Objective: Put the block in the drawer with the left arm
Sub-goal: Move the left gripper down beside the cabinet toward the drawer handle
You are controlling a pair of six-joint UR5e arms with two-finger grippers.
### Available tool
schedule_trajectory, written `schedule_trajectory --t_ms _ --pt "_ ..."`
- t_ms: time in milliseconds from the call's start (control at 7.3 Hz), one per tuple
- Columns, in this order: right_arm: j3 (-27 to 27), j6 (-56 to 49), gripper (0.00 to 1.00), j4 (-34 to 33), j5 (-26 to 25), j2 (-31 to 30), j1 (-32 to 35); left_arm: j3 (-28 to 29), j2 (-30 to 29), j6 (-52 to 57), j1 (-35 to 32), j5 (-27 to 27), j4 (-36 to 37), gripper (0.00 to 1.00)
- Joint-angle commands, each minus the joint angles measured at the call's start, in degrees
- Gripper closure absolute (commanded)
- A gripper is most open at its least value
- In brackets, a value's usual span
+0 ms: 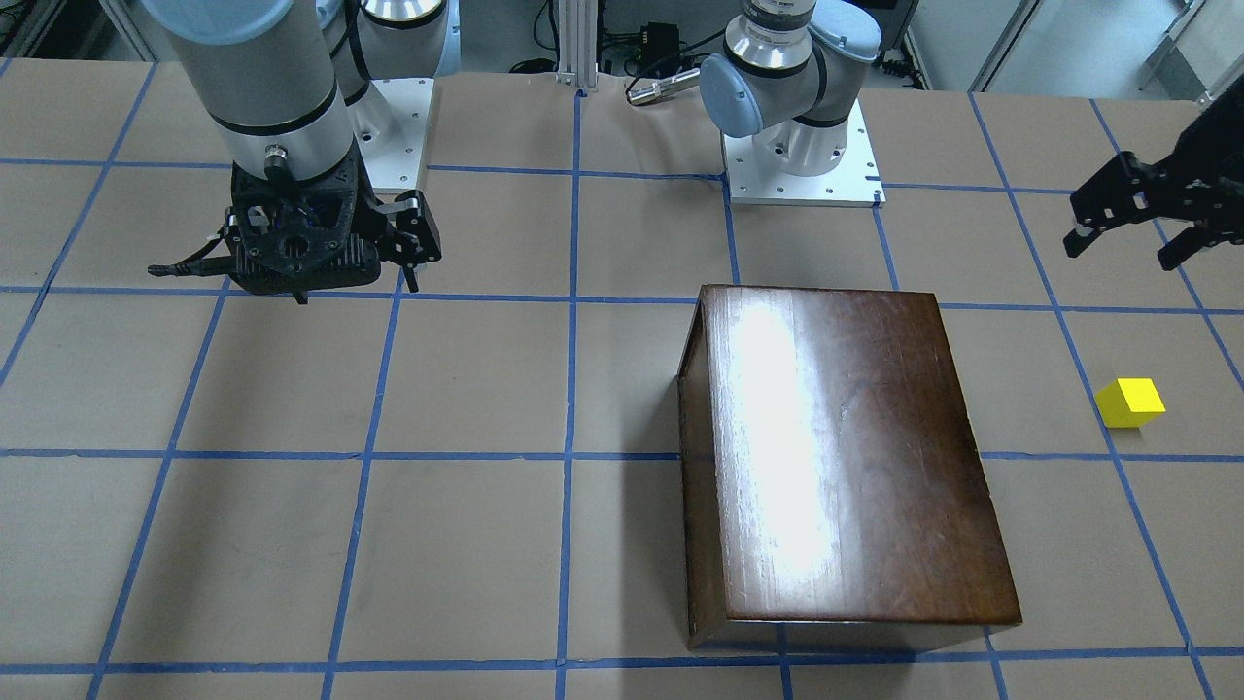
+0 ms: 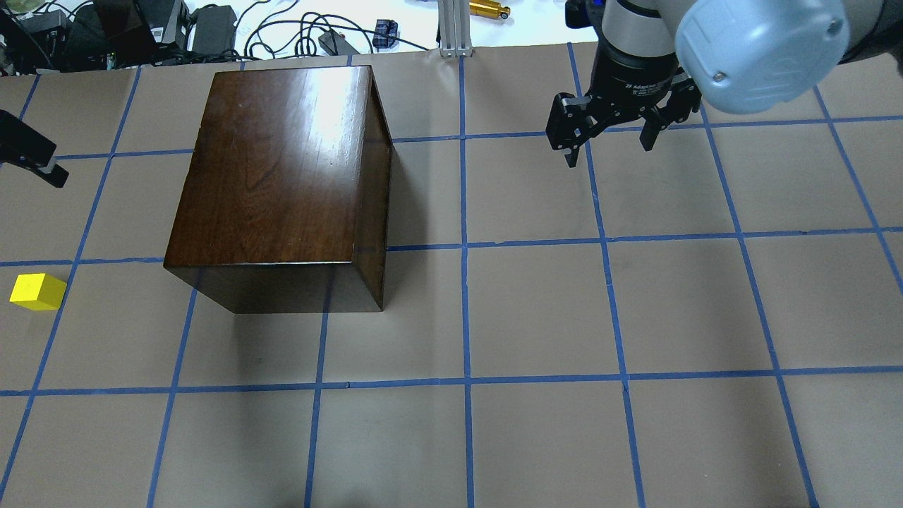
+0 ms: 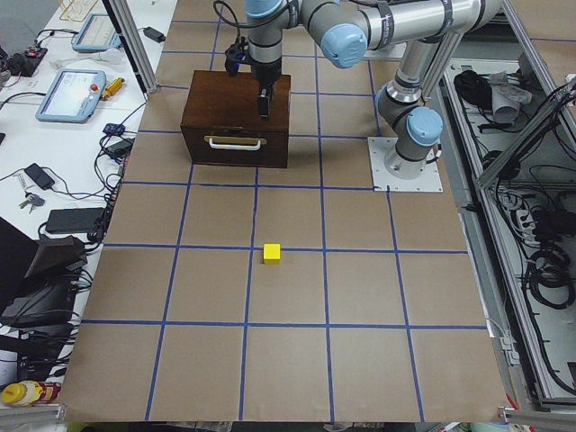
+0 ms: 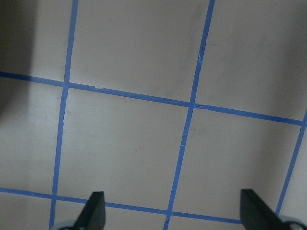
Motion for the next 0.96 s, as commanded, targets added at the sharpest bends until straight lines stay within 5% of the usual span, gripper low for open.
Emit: schedule_trajectory --t_ms 0,822 --pt "0.0 0.0 0.0 0.0 0.0 0.0 0.0 0.3 -2.1 6.4 6.7 -1.0 0.5 0.0" --pt "0.0 0.0 0.0 0.0 0.0 0.0 0.0 2.6 -17.9 4.3 6.8 -15.2 1.8 0.0"
